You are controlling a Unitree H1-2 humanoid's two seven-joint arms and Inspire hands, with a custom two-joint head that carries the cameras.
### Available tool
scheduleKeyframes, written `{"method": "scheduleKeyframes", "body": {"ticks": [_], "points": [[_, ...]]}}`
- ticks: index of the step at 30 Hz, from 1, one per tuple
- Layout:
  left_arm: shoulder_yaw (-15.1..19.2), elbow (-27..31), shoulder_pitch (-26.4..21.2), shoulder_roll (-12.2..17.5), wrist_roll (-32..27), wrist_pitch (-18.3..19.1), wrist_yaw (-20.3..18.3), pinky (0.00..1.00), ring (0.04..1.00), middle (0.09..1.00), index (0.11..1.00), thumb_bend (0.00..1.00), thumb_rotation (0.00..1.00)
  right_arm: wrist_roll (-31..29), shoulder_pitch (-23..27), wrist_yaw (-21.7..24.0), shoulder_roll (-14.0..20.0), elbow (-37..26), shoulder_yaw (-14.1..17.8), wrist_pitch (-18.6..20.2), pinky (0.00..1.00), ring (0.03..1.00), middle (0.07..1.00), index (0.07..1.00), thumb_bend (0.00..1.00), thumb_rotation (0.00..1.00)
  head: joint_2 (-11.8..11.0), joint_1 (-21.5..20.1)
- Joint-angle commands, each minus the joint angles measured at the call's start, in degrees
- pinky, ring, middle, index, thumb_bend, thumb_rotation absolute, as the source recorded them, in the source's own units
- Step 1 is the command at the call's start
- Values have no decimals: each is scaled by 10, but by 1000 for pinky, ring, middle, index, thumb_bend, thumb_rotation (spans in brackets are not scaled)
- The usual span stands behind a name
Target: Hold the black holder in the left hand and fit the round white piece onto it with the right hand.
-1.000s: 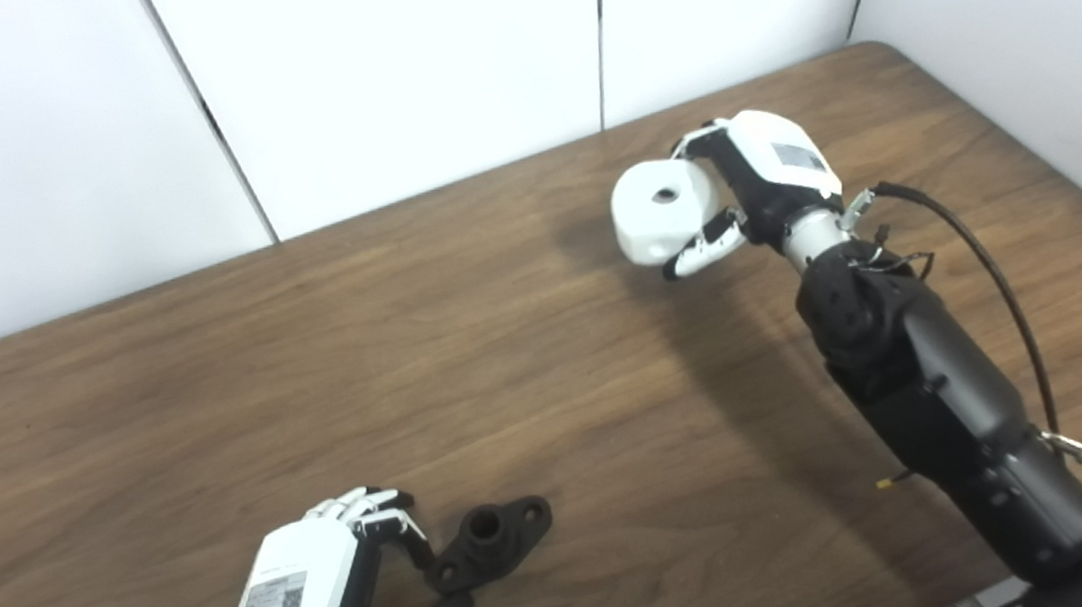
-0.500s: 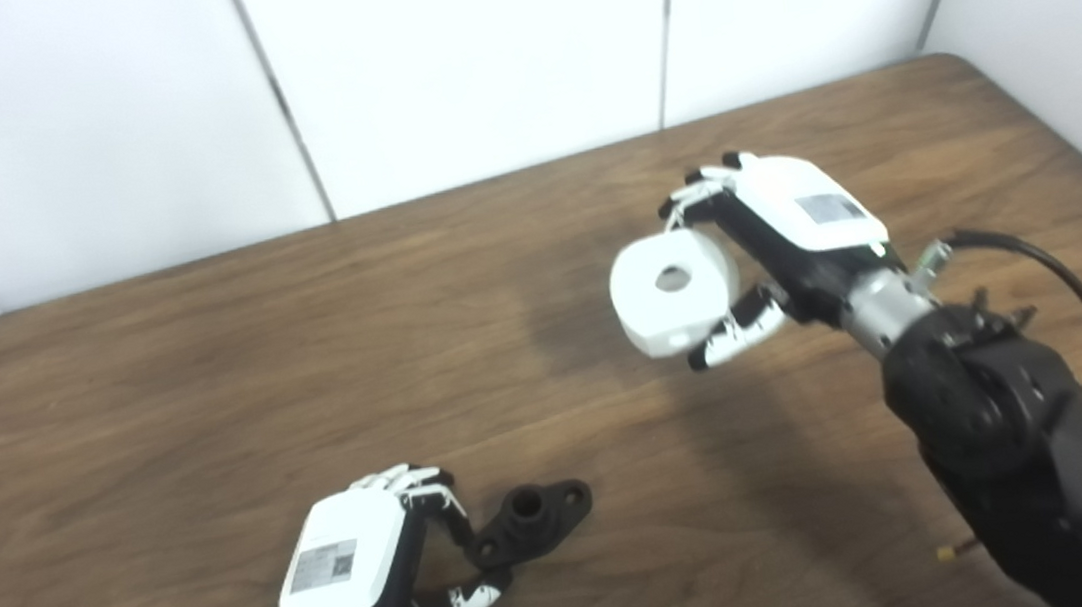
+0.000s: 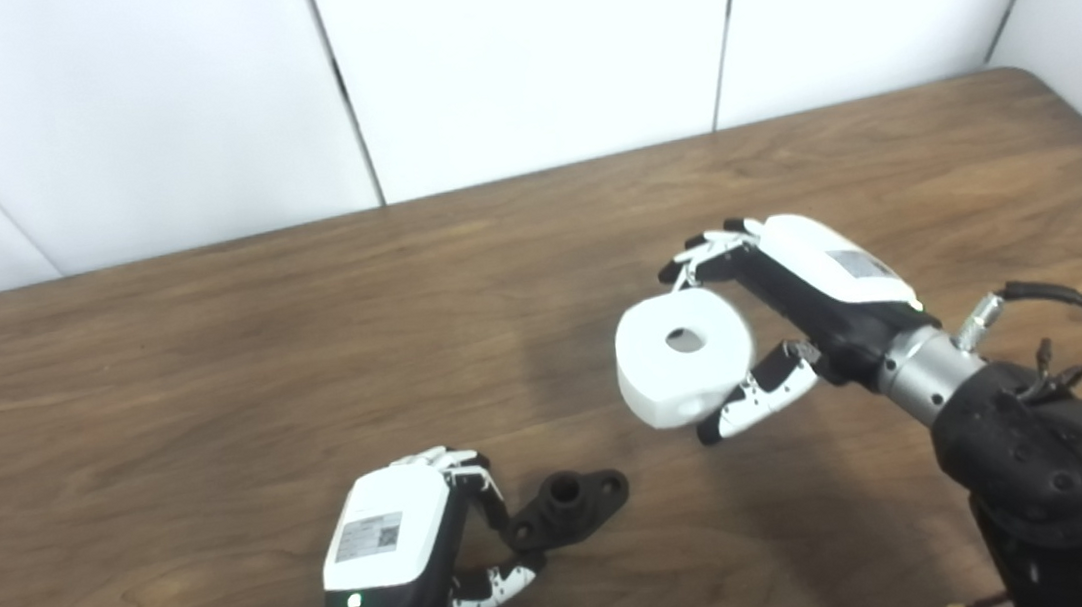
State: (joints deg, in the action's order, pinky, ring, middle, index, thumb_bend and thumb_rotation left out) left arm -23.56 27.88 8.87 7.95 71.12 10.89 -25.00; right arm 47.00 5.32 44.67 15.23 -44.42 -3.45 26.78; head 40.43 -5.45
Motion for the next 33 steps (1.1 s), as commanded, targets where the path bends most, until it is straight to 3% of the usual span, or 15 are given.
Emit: {"method": "scheduleKeyframes", "body": {"ticks": [1, 8, 15, 21, 28, 33], "points": [[-19, -42, 13, 1, 15, 10, -67, 851, 846, 789, 488, 520, 51, -18, 5, 0, -11, -6, 13, 1, 927, 887, 789, 483, 522, 130, 4, 3], [-22, -48, 8, -3, 22, 10, -73, 847, 848, 794, 488, 519, 52, -49, 5, 18, -52, -2, 31, 1, 821, 875, 775, 483, 523, 136, 10, 9], [-25, -49, 7, -5, 26, 11, -71, 844, 845, 792, 488, 519, 52, -29, -10, 22, -80, -5, 12, 1, 844, 898, 793, 483, 523, 133, 14, 9], [-26, -49, 5, -6, 27, 15, -80, 855, 853, 799, 489, 519, 52, -16, -29, 1, -76, -1, -18, -4, 875, 910, 813, 484, 522, 131, 16, 8], [-29, -51, 3, -9, 34, 17, -82, 857, 853, 800, 489, 519, 53, -14, -39, -30, -66, 3, -51, -24, 991, 924, 812, 484, 522, 131, 18, 9], [-30, -47, 4, -13, 37, 20, -87, 862, 855, 802, 489, 519, 53, -1, -43, -47, -53, 9, -80, -39, 1000, 934, 815, 483, 522, 132, 20, 10]]}}
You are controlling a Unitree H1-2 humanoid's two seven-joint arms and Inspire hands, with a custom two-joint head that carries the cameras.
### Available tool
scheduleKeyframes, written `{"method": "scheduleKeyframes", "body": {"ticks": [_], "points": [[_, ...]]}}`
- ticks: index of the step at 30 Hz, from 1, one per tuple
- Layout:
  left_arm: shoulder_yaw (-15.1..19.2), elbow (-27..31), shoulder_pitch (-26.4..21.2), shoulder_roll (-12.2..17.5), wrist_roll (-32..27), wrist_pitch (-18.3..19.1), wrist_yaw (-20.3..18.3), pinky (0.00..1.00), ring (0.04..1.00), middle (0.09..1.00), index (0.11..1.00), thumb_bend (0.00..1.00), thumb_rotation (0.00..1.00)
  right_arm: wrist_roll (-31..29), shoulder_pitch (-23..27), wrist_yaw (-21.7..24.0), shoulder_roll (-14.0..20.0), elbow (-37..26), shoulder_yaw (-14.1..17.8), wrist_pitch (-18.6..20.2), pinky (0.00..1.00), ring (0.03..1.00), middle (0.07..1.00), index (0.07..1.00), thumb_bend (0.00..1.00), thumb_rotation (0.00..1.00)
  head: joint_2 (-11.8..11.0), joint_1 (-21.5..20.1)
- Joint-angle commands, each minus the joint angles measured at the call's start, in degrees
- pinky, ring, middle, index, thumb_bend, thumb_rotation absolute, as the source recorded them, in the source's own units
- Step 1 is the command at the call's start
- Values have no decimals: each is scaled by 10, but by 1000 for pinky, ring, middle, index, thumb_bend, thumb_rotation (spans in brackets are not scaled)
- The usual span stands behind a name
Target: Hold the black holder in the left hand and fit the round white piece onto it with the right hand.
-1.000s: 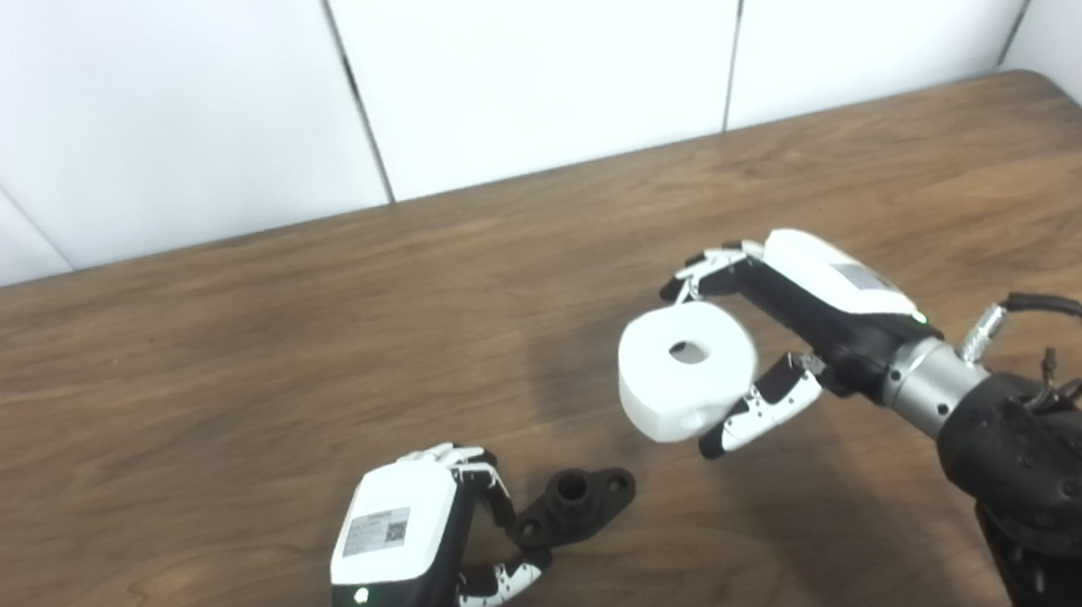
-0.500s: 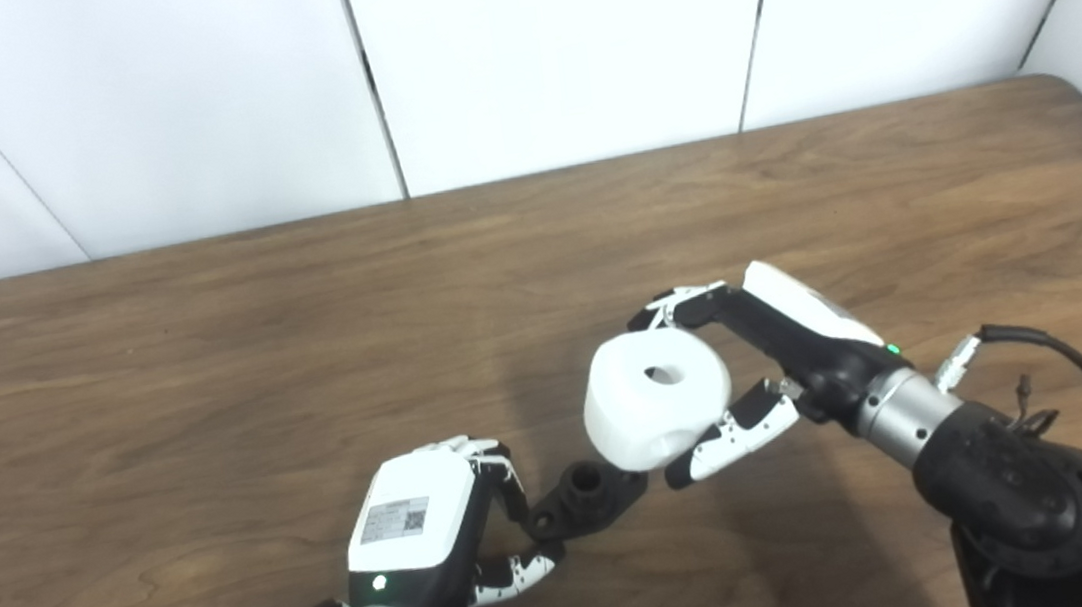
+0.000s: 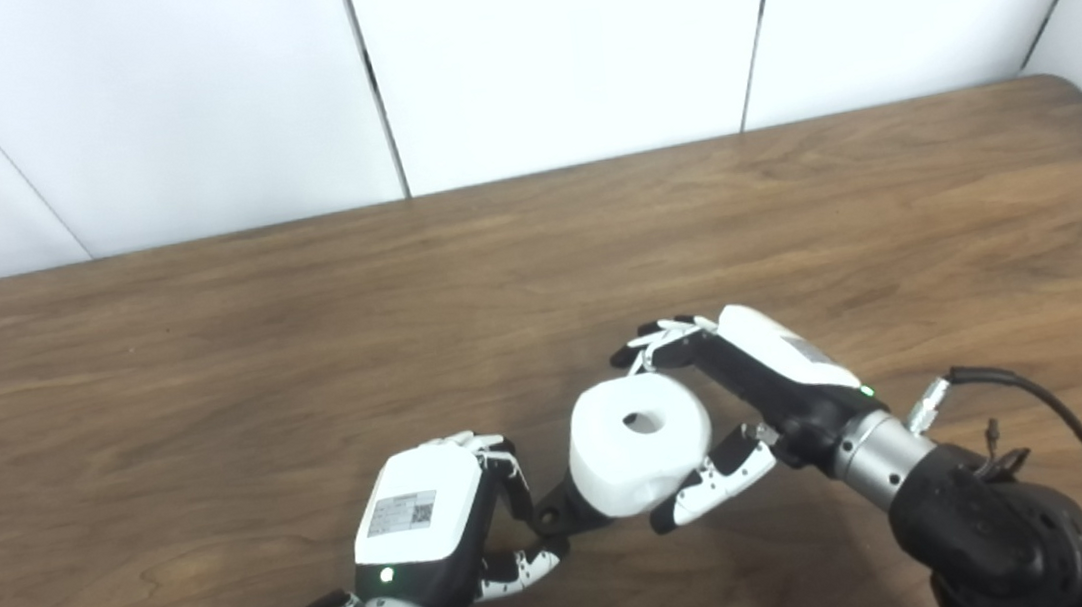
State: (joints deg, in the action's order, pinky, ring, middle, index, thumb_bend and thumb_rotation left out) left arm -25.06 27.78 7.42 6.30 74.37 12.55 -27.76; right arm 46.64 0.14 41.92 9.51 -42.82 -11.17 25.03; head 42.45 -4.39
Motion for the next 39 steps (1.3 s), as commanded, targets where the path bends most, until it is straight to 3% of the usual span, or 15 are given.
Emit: {"method": "scheduleKeyframes", "body": {"ticks": [1, 11, 20, 29, 39], "points": [[-16, -46, 18, 3, 5, 3, -59, 861, 855, 802, 489, 519, 53, 5, 9, -23, 6, -6, -6, -26, 1000, 937, 817, 483, 522, 131, 0, 0], [-17, -49, 17, 5, 4, 1, -55, 855, 853, 797, 489, 519, 53, 23, 11, -56, 4, 9, -26, -45, 1000, 939, 810, 483, 523, 132, 1, 0], [-18, -47, 19, 4, 8, 2, -57, 862, 856, 800, 489, 519, 53, 12, 15, -80, 2, 19, -21, -45, 1000, 937, 811, 483, 523, 132, 0, 1], [-19, -47, 18, 3, 9, 3, -63, 863, 856, 801, 489, 519, 54, 12, 25, -96, 0, 18, -16, -46, 1000, 932, 807, 484, 523, 132, 0, 2], [-21, -43, 19, -1, 15, 3, -62, 856, 853, 798, 489, 519, 54, 18, 17, -97, 7, 26, -32, -54, 1000, 937, 803, 483, 523, 132, 7, 4]]}}
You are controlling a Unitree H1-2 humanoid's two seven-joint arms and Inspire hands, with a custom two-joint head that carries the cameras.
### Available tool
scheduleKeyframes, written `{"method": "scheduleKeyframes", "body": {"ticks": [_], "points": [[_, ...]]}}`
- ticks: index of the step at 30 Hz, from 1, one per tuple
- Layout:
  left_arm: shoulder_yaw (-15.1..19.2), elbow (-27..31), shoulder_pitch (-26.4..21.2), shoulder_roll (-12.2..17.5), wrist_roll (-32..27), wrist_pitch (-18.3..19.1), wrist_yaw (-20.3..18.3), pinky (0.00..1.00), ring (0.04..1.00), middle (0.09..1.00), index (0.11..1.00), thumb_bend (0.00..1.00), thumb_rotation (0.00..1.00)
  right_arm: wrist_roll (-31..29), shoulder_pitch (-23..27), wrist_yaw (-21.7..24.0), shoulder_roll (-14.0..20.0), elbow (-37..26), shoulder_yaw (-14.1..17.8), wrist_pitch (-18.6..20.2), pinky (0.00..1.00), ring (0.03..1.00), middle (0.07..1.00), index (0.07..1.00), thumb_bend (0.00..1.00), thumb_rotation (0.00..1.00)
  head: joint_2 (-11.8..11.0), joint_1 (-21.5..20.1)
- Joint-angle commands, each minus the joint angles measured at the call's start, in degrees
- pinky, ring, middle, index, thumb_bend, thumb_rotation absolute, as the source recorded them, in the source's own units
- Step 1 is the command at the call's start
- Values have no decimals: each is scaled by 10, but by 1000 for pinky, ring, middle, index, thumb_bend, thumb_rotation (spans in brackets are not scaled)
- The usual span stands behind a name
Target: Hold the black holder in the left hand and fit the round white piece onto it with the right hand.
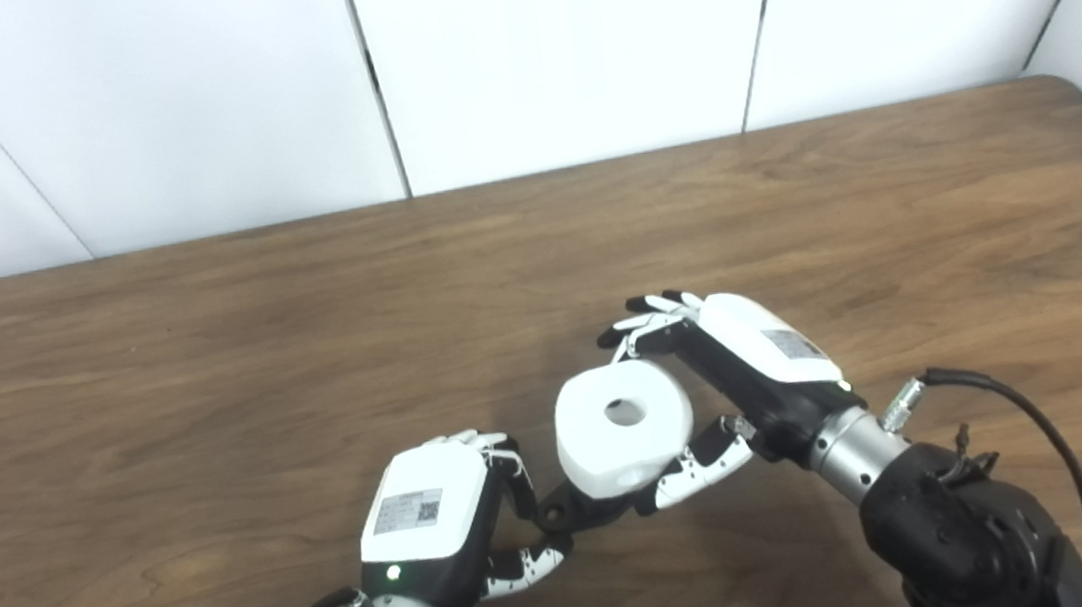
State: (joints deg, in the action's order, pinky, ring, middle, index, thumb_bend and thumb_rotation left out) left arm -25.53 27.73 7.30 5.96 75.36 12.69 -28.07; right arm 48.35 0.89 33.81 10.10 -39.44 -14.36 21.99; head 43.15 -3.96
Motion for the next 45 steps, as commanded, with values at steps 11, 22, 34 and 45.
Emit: {"method": "scheduleKeyframes", "body": {"ticks": [11, 22, 34, 45], "points": [[-17, -46, 20, -7, 12, 1, -58, 854, 853, 797, 488, 519, 54, 7, 4, -19, 9, 3, -13, -37, 1000, 932, 795, 482, 523, 132, 6, 5], [-17, -46, 20, -11, 15, 0, -55, 854, 852, 794, 488, 520, 54, 11, 2, -25, 16, 16, -14, -49, 1000, 935, 795, 483, 523, 132, 9, 10], [-15, -44, 19, -11, 15, -1, -55, 852, 849, 792, 488, 520, 54, 8, -1, -52, 23, 43, -15, -70, 1000, 944, 797, 483, 523, 133, 9, 11], [-14, -41, 21, -11, 14, -1, -56, 851, 848, 791, 488, 520, 54, 23, 4, -70, 34, 64, -20, -96, 1000, 946, 795, 483, 523, 132, 8, 10]]}}
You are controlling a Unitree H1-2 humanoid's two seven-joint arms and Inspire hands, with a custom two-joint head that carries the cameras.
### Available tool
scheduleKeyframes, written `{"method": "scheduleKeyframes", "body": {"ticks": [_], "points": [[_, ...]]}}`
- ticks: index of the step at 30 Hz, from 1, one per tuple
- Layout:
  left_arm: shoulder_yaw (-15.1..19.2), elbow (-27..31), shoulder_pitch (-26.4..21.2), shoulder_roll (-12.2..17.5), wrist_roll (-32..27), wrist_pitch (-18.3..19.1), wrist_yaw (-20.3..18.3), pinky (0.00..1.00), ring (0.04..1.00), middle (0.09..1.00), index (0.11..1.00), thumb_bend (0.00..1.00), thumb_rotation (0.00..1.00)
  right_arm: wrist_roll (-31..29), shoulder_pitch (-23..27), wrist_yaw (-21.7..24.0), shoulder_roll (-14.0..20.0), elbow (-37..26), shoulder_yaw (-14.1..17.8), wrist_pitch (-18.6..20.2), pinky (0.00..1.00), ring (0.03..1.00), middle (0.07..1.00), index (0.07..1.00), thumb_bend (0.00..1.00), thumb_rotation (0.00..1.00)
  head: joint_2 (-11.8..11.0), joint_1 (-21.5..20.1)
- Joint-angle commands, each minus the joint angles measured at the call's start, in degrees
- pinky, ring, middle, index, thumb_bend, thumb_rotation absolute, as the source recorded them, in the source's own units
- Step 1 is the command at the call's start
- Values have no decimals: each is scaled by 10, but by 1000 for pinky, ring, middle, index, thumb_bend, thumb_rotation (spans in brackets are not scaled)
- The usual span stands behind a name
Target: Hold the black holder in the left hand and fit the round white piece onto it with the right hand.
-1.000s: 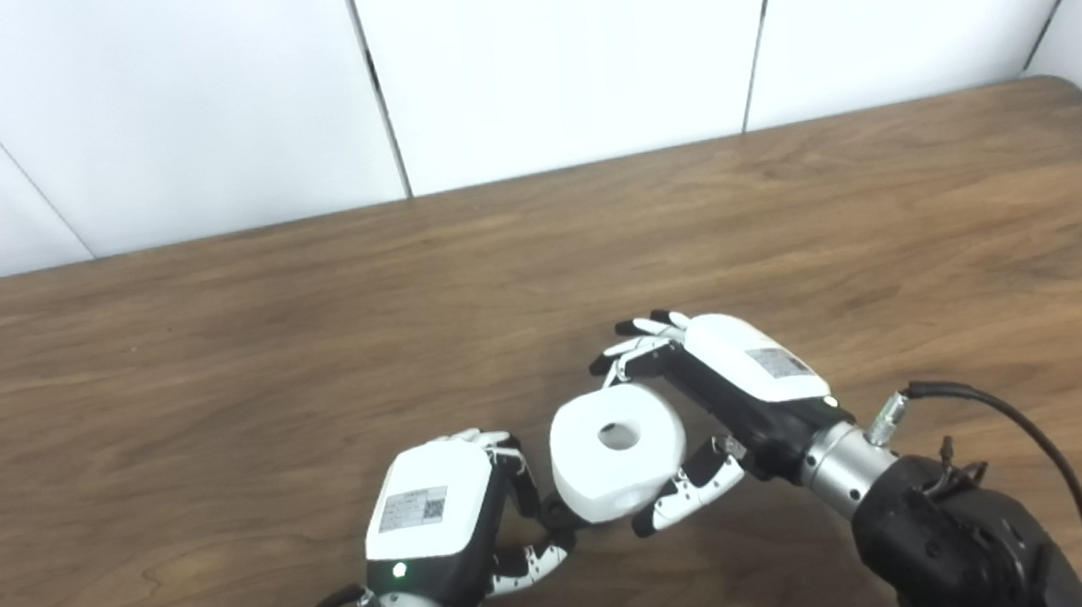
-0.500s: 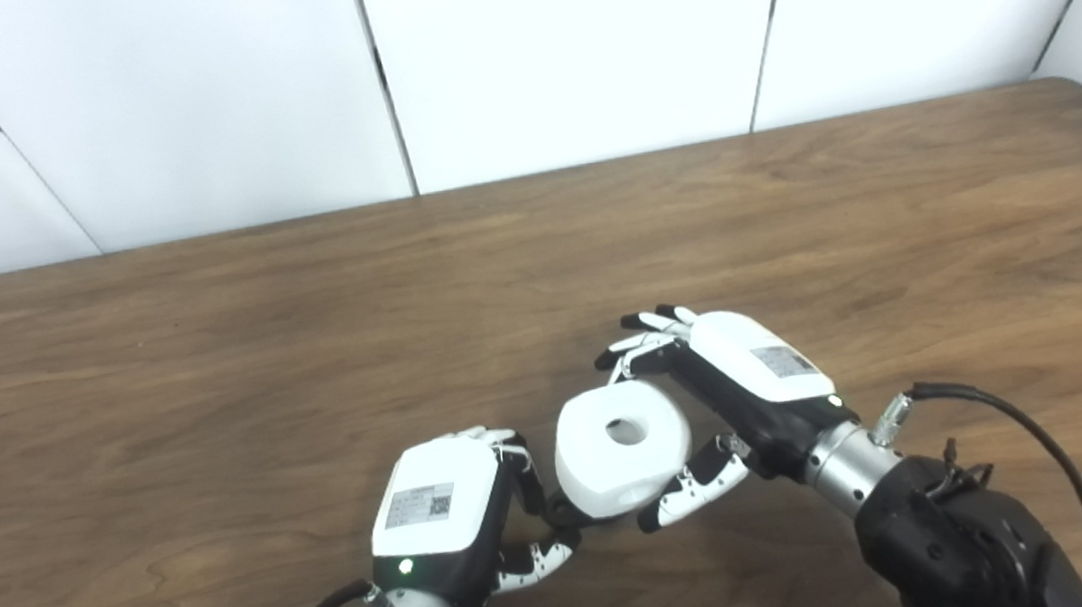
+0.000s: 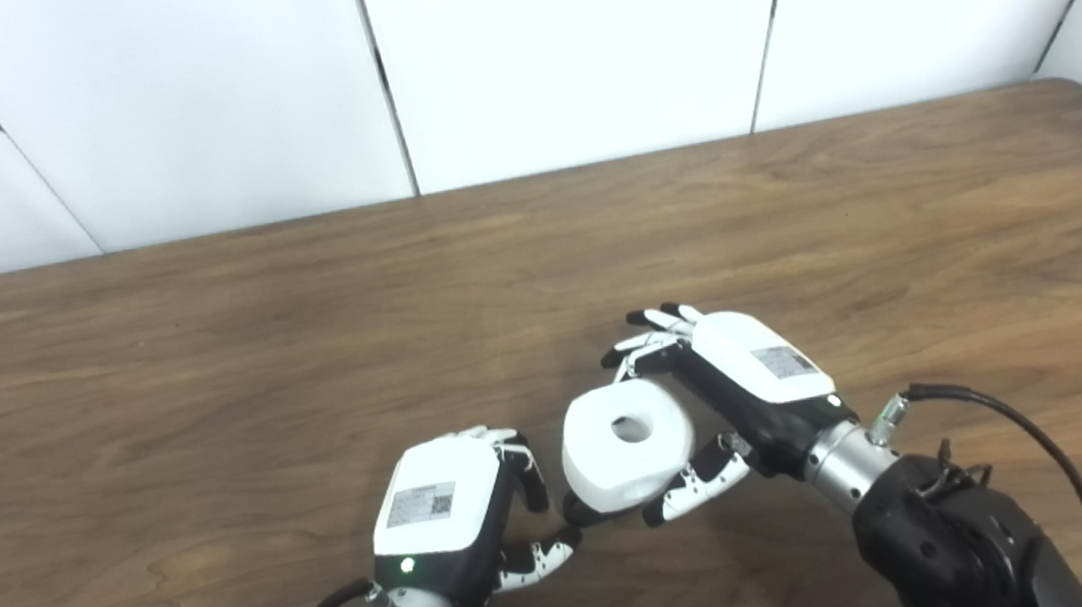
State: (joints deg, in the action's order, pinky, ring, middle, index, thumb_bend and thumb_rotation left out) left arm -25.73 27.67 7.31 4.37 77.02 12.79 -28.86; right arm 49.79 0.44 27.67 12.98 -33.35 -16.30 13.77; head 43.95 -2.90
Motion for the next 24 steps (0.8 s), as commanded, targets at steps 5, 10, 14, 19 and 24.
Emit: {"method": "scheduleKeyframes", "body": {"ticks": [5, 10, 14, 19, 24], "points": [[-12, -40, 19, 5, -1, -1, -51, 848, 847, 790, 488, 520, 54, 10, 13, -7, 6, 3, 0, -20, 1000, 943, 793, 483, 523, 132, 3, -6], [-10, -40, 19, 5, -5, 0, -53, 852, 850, 791, 488, 520, 53, 12, 18, -2, 10, 1, -1, -21, 1000, 949, 795, 483, 523, 131, 3, -6], [-10, -38, 19, 4, -4, 1, -56, 855, 853, 794, 488, 520, 54, 13, 19, 3, 12, -2, -2, -20, 1000, 950, 794, 483, 523, 131, 3, -7], [-11, -40, 21, 2, 4, 0, -45, 843, 846, 790, 489, 520, 58, 22, 21, 13, 16, -4, -5, -18, 1000, 945, 791, 486, 524, 137, 3, -7], [-11, -39, 22, 1, 6, -1, -44, 838, 843, 788, 493, 521, 68, 33, 22, 29, 15, -8, -7, -8, 1000, 946, 799, 490, 525, 145, 3, -8]]}}
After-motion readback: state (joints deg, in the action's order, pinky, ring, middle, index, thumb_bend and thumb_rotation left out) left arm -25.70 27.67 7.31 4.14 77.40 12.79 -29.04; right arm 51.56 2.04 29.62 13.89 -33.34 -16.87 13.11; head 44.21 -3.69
